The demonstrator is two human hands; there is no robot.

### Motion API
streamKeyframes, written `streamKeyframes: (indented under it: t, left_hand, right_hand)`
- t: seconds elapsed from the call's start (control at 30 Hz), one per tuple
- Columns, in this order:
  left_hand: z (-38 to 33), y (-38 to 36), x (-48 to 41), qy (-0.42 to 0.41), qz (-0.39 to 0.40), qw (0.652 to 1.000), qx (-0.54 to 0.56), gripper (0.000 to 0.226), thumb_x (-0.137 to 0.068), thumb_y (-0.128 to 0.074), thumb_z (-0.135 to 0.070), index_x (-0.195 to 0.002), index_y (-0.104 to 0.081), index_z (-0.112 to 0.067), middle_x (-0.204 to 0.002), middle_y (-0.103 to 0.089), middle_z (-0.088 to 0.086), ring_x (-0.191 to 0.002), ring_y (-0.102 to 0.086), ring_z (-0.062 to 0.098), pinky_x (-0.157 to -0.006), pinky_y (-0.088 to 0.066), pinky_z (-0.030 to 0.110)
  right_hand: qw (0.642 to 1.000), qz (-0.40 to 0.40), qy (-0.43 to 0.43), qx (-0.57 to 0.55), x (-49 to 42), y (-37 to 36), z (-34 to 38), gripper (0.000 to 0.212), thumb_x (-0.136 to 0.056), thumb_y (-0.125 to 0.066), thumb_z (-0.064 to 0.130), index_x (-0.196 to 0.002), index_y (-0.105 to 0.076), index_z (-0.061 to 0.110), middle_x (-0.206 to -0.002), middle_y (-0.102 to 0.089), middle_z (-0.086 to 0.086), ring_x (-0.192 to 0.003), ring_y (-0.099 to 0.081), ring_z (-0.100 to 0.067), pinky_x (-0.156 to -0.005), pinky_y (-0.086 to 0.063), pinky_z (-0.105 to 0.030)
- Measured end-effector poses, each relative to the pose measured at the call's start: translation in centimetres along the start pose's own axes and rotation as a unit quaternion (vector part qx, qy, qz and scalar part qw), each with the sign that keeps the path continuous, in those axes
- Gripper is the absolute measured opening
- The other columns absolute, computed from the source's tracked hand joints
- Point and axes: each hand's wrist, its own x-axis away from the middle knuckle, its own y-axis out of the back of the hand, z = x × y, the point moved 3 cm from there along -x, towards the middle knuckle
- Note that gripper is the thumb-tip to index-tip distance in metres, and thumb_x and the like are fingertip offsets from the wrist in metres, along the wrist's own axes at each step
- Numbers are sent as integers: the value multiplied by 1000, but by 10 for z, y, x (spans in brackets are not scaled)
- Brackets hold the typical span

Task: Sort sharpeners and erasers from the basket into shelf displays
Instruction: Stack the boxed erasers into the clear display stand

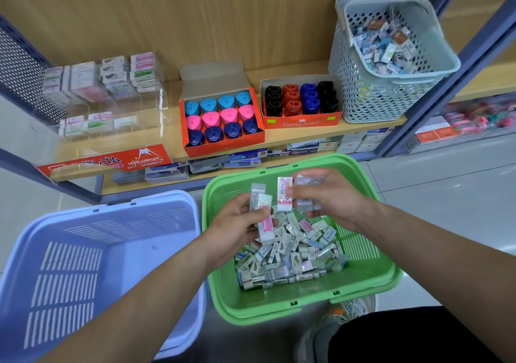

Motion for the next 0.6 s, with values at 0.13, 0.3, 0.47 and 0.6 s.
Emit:
streamKeyframes:
  t: [0.13,0.3,0.47,0.6]
  left_hand:
    - [-2,-3,-2,11,-13,999,46,57,-86,-70,-17,-135,-45,-2,-126,-68,17,-110,-69,27,-93,-57,41]
    - [-1,-11,-4,16,-33,994,105,64,-80,-72,-31,-138,-52,-11,-114,-75,10,-103,-73,24,-83,-60,39]
    - [1,-19,-9,18,-34,993,112,76,-74,-79,-31,-140,-50,-6,-110,-74,8,-91,-74,15,-73,-58,29]
    - [4,-18,-13,37,-45,992,112,53,-78,-78,-22,-124,-60,-1,-83,-74,0,-71,-69,9,-63,-55,24]
  right_hand:
    - [999,28,-14,26,5,-8,-4,35,-74,-85,11,-103,-67,21,-94,-73,3,-73,-70,-3,-60,-54,-14]
    - [999,18,-26,38,7,-10,-6,44,-74,-87,13,-110,-62,18,-95,-72,2,-77,-70,-5,-64,-56,-18]
    - [999,-5,-33,19,6,-10,-9,54,-73,-87,13,-120,-61,14,-106,-72,-7,-88,-73,-21,-65,-61,-34]
    - [997,39,-63,-34,5,-12,-12,41,-83,-77,5,-119,-58,12,-116,-67,-13,-96,-70,-24,-73,-60,-34]
